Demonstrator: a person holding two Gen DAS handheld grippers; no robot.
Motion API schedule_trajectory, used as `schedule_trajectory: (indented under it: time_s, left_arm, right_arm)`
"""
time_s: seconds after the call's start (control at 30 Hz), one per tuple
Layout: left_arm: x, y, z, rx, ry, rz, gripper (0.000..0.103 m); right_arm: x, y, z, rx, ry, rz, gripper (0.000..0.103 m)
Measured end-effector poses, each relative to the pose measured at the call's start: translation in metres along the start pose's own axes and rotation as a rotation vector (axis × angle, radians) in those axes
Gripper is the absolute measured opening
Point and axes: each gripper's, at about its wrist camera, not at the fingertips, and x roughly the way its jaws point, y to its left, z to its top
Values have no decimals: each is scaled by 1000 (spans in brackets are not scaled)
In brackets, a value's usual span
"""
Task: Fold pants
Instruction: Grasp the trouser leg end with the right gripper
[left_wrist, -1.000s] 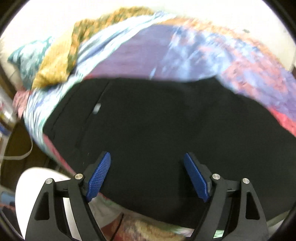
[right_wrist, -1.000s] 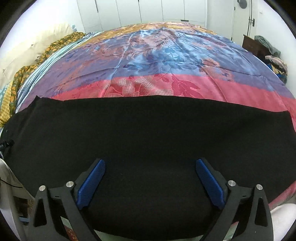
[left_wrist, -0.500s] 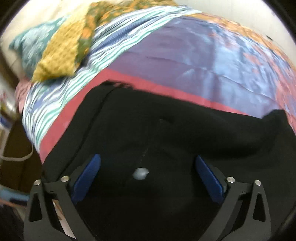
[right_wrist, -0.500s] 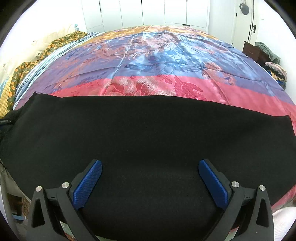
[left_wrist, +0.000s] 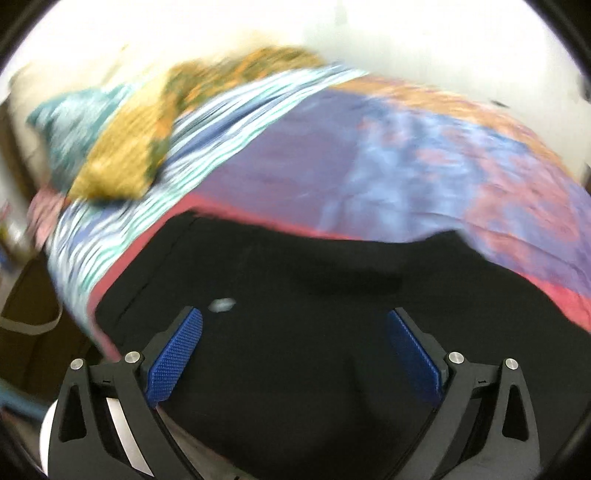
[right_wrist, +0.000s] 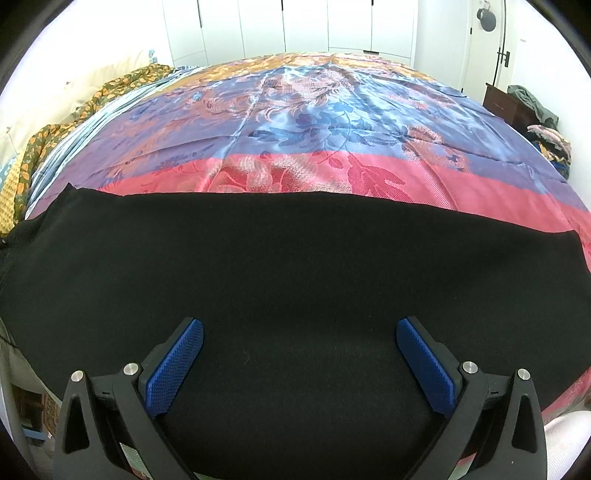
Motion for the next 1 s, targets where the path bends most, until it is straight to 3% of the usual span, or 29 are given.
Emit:
schedule_trajectory:
  time_s: [0.13, 0.3, 0.47, 0.57, 0.63, 0.73, 0.8, 1.0]
  left_arm:
    - [12, -50, -18, 186, 63, -72, 100]
    - [30, -65, -29, 226, 128, -82, 101]
    - [33, -61, -26, 194, 141, -97, 102]
    - [32, -61, -28, 205, 136, -93, 102]
    - [32, -58, -29, 203, 137, -94, 102]
    - [35, -58, -27, 197, 141, -92, 102]
    - [35, -59, -27, 192, 142, -90, 102]
    - [34, -60, -29, 193, 136, -86, 102]
  right_arm:
    - [-4, -4, 7, -2, 23, 23, 103]
    - [-15, -47, 25, 74, 60, 113, 103]
    - [-12, -168, 42, 346, 115, 98, 103]
    - [-39, -244, 45, 524, 22, -31, 102]
    - [-76, -286, 38, 641, -100, -37, 102]
    - [-123, -320, 13, 769, -240, 30, 102]
    - [-139, -328, -9, 833, -268, 76, 102]
    - [-136, -310, -66, 962, -219, 357, 102]
